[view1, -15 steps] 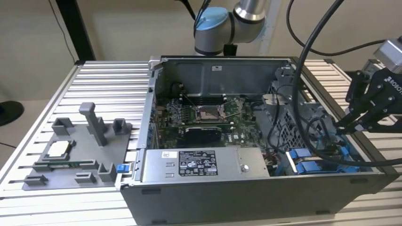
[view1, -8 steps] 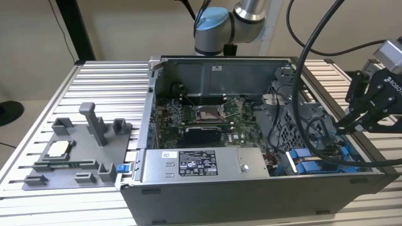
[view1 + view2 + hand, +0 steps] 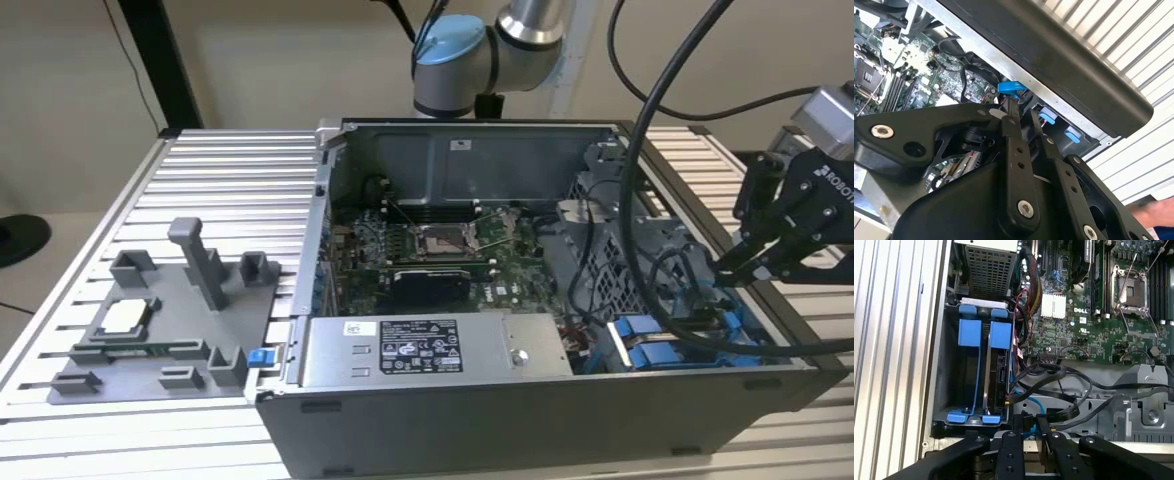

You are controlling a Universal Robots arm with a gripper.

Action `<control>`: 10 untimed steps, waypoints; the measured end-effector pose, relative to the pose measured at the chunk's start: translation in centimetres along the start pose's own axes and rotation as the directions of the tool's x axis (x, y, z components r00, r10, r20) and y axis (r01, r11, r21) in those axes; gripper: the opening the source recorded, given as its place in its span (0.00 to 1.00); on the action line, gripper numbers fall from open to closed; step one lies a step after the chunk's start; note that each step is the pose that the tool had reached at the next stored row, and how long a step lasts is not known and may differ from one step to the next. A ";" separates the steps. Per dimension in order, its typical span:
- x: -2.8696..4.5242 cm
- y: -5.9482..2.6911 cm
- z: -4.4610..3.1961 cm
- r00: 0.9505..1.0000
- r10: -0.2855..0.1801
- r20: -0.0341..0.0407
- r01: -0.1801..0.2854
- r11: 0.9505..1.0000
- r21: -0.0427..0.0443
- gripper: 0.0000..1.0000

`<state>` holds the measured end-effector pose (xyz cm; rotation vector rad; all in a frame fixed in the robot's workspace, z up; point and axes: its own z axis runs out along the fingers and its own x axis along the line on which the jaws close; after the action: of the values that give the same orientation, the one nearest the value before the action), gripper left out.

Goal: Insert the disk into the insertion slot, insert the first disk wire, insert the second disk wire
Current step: 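Insert the second disk wire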

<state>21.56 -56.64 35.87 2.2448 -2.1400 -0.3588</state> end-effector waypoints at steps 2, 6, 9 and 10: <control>0.01 0.00 0.02 1.000 -0.001 0.001 0.001 1.000 0.002 1.00; 0.01 -0.01 0.06 1.000 -0.003 0.009 0.003 1.000 0.007 1.00; 0.01 -0.01 0.08 1.000 -0.004 0.014 0.004 1.000 0.009 1.00; 0.01 -0.01 0.09 1.000 -0.004 0.015 0.004 1.000 0.009 1.00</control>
<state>21.55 -56.63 35.77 2.2589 -2.1491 -0.3680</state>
